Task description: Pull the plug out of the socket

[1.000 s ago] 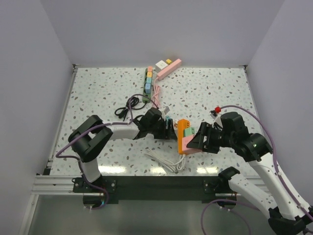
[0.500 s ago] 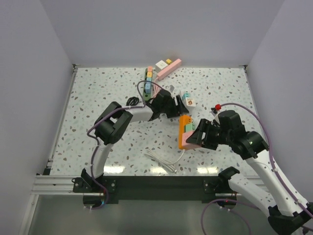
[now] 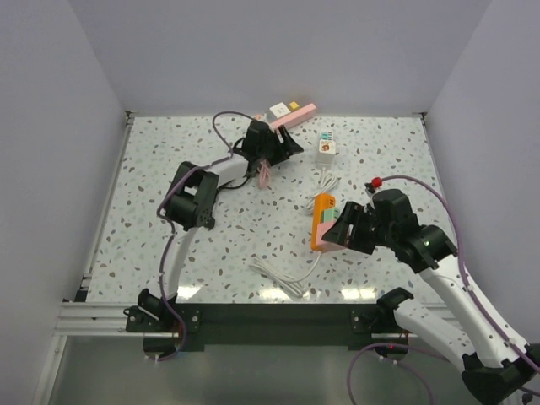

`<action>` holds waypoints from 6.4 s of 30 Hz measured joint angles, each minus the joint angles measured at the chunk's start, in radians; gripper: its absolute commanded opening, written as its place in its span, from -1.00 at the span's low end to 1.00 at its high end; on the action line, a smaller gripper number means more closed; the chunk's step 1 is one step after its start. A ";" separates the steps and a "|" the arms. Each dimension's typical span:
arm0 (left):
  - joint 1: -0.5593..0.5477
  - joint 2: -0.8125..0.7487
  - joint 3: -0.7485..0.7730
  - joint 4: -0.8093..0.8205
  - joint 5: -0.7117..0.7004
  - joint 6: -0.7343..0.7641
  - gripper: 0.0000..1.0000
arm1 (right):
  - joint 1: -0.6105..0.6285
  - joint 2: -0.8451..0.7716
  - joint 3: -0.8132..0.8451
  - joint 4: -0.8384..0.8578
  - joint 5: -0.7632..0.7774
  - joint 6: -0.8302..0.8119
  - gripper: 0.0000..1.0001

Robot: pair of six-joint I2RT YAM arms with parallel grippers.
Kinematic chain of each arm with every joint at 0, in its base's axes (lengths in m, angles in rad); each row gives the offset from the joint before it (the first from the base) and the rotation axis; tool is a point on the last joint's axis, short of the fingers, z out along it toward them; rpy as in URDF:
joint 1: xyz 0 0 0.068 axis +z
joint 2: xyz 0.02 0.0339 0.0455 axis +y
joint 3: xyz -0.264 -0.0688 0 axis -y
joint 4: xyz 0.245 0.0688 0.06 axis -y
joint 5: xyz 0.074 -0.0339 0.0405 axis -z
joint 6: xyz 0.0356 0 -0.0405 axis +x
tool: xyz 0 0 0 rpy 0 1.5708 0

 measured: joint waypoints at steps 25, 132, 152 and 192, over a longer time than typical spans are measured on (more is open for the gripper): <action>-0.055 -0.895 -1.091 0.010 0.078 0.134 1.00 | 0.003 0.381 -0.250 0.615 -0.225 -0.211 -1.00; -0.131 -0.707 -1.165 0.327 0.307 0.153 -1.00 | 0.236 0.429 0.009 0.156 -0.192 -0.200 0.65; -0.131 -0.748 -1.135 0.254 0.275 0.164 -1.00 | 0.251 0.806 0.139 0.399 -0.202 -0.145 -0.73; -0.089 -0.785 -1.101 0.107 0.241 0.239 -1.00 | 0.168 0.500 -0.081 0.108 0.073 -0.140 0.65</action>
